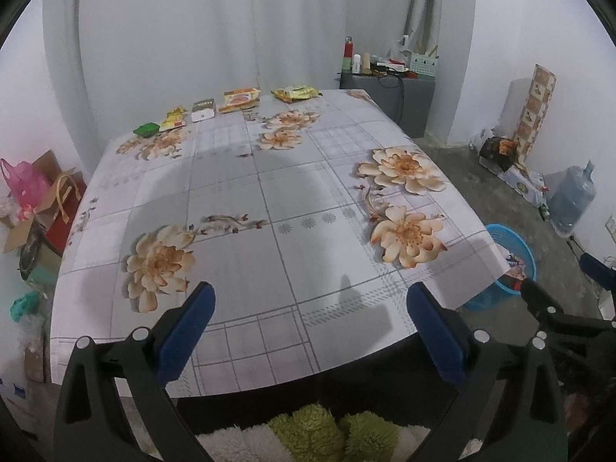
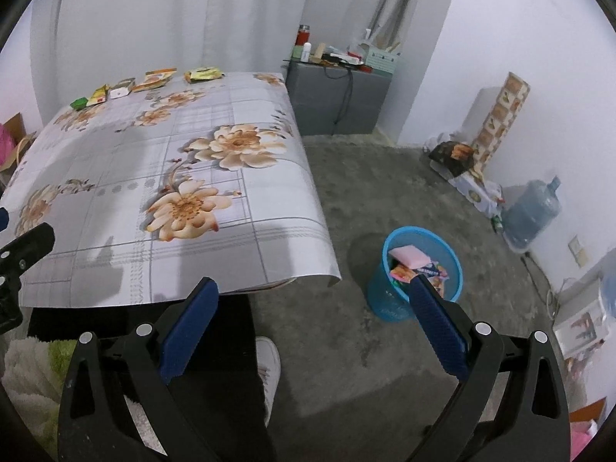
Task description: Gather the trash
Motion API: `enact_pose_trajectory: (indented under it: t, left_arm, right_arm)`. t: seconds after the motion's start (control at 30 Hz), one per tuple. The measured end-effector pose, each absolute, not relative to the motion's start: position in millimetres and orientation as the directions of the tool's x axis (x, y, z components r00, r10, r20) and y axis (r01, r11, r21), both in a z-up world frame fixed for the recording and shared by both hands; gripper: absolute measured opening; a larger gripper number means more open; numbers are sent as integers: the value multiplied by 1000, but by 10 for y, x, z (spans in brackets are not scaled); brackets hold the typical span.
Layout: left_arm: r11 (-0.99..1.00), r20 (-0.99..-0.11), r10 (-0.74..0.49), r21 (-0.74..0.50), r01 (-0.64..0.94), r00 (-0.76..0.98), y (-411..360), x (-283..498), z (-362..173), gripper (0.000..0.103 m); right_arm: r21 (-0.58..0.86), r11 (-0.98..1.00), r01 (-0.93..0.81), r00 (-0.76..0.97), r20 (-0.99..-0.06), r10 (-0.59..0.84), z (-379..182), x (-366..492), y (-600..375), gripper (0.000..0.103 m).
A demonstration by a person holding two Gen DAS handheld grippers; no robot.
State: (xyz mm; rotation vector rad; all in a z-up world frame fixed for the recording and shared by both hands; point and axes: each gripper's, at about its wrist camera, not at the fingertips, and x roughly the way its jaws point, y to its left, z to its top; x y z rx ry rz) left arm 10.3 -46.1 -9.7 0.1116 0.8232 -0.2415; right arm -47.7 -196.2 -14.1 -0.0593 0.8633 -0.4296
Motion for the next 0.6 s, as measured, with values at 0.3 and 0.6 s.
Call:
enact_pose_trajectory:
  t: [0.3, 0.6]
  left_arm:
    - [970, -758, -143, 19, 241, 636, -470, 140, -102, 98]
    - [975, -770, -129, 16, 221, 625, -435, 172, -111, 98]
  right_arm:
    - [-211, 910, 357, 573, -720, -392, -110, -493, -1993, 95]
    - [-208, 912, 354, 579, -717, -389, -98, -495, -1994, 95]
